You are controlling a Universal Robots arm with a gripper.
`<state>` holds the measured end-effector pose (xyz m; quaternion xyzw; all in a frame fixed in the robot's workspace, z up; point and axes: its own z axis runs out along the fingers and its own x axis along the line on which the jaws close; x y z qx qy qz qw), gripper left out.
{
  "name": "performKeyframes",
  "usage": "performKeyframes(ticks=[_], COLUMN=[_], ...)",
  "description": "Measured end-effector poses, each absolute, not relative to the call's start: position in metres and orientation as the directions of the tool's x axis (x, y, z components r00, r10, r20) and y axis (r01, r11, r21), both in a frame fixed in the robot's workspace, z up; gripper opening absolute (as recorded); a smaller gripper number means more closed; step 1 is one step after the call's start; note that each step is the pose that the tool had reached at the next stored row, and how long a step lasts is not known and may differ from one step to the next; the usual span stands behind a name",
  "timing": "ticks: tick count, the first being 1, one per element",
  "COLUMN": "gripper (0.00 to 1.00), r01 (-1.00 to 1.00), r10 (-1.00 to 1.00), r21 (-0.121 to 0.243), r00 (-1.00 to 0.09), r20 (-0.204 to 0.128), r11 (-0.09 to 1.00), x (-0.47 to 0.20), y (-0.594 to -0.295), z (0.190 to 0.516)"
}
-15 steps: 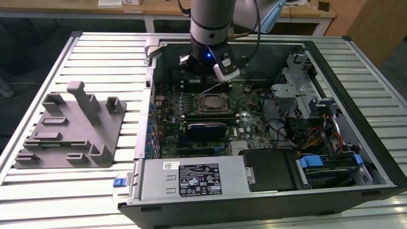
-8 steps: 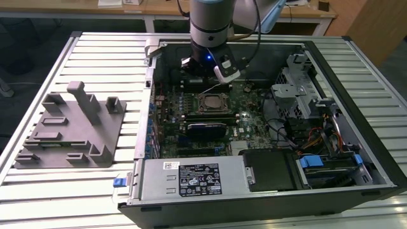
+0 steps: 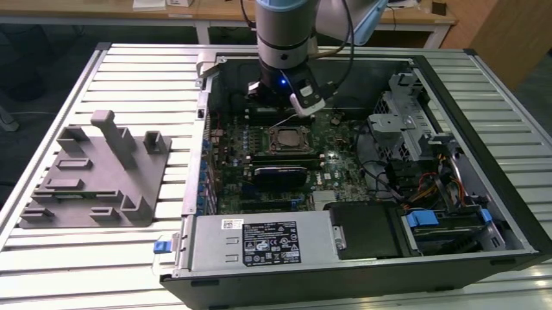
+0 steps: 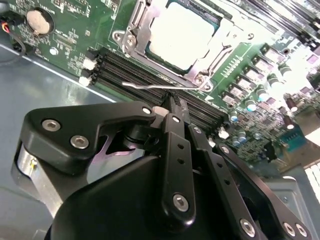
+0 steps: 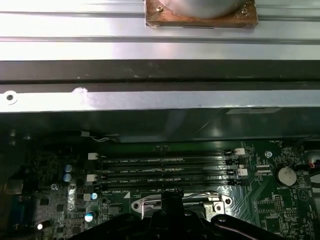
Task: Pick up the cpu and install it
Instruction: 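Install the first cpu locking lever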
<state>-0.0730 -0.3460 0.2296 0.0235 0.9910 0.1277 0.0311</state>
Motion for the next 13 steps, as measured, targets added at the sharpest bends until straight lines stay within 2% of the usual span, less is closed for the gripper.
performKeyframes(ticks=[10, 13], gripper=[0.11, 0.11], r01=[0.073, 0.075], r10=[0.099, 0.101], r21=[0.245, 0.239], r00=[-0.991, -0.990], r20=[-0.094, -0.096], r11=[0.967, 0.968], x=[-0.0729, -0.0728], y=[-0.3460, -0.3461], z=[0.2222, 0.2217])
